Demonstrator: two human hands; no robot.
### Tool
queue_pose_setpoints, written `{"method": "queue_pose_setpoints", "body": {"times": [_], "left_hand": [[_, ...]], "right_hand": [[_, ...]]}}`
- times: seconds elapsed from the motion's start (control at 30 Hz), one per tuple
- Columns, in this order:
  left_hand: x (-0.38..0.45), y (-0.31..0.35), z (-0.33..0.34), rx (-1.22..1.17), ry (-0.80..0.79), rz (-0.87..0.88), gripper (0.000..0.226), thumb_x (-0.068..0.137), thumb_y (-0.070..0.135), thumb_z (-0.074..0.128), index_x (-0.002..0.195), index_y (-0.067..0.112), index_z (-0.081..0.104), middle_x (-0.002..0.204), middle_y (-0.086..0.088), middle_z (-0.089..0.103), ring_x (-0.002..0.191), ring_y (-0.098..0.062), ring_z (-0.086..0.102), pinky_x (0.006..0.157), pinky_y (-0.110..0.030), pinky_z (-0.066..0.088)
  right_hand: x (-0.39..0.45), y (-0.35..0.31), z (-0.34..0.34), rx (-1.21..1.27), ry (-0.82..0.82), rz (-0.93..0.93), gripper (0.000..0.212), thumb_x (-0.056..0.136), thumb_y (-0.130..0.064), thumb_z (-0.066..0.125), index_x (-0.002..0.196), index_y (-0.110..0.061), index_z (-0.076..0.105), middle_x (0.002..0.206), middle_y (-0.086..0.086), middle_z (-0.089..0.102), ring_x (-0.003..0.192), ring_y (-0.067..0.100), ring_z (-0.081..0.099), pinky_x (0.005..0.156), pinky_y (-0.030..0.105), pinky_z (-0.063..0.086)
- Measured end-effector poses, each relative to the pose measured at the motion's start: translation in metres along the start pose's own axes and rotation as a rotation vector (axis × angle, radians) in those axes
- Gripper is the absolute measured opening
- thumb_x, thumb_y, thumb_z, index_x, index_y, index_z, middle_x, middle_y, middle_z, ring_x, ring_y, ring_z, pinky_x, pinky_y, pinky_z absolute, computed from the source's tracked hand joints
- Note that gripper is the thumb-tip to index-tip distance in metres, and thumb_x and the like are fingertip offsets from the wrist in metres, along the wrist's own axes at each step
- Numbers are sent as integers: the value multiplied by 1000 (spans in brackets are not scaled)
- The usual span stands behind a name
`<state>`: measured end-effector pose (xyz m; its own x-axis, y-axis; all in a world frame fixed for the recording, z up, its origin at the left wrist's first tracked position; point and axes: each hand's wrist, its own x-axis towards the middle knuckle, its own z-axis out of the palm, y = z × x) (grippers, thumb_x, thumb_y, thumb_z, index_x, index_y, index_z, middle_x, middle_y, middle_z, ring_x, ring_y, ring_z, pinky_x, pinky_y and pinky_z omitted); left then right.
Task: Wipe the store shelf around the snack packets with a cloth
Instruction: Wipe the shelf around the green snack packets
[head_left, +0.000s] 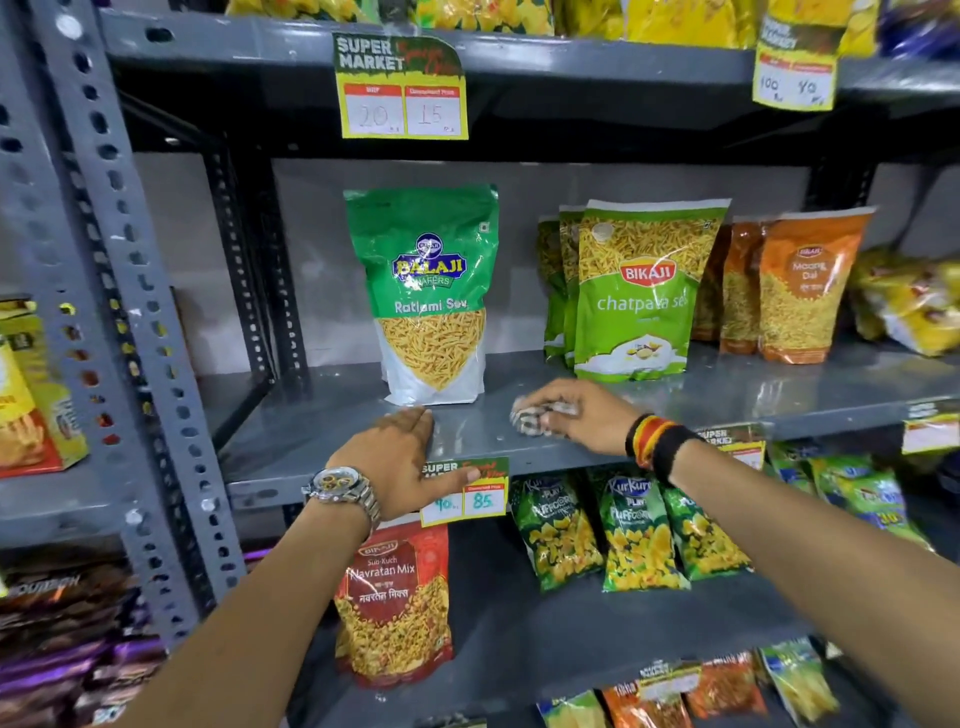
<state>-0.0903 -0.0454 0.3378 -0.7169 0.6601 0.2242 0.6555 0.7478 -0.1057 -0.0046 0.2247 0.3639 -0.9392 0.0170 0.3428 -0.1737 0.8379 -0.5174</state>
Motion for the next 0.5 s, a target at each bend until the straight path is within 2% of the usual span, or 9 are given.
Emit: {"method": "queue_pose_setpoints", "body": {"times": [0.07,0.13,0.2,0.3,0.37,0.5], "left_hand": [[-1,0,-1,-10,-3,9,114,79,92,26,160,13,18,169,-6,18,153,-24,24,121,-39,26],[-2,2,-4,-15,-3,9,113,79,91,26,160,13,18,169,-5,18,153,-24,25,120,-40,27],[-4,5,-5,-24,12,3,115,76,93,23,160,14,20,169,-4,17,153,-22,24,120,-40,28],[-6,17,-7,-47,37,10,139,55,103,0,160,16,20,170,-1,15,155,-19,19,121,-37,23],[-3,33,-6,-48,56,20,144,49,104,-7,161,17,19,170,-1,14,154,-19,20,121,-36,24],[20,78,-5,-33,106,25,135,56,101,-3,161,18,20,169,-1,16,153,-19,23,120,-36,25]], "right_hand": [[-14,-13,-8,36,-146,-72,27,91,-14,64,114,-28,70,118,-13,65,109,6,60,99,24,46],[-17,-9,-27,37,-194,-57,28,91,-17,65,114,-33,70,124,-11,66,114,6,60,101,25,46],[-11,8,-50,70,-47,-3,30,90,-14,65,115,-30,70,126,-5,66,118,13,60,102,30,45],[0,36,-79,100,123,46,29,90,-4,62,114,-17,72,120,-1,68,117,16,61,92,19,46],[6,52,-88,68,127,79,29,90,-3,62,115,-15,72,122,4,68,117,19,62,92,22,46],[19,69,-93,39,89,73,28,90,-5,63,114,-15,72,123,5,69,115,18,62,93,24,46]]}}
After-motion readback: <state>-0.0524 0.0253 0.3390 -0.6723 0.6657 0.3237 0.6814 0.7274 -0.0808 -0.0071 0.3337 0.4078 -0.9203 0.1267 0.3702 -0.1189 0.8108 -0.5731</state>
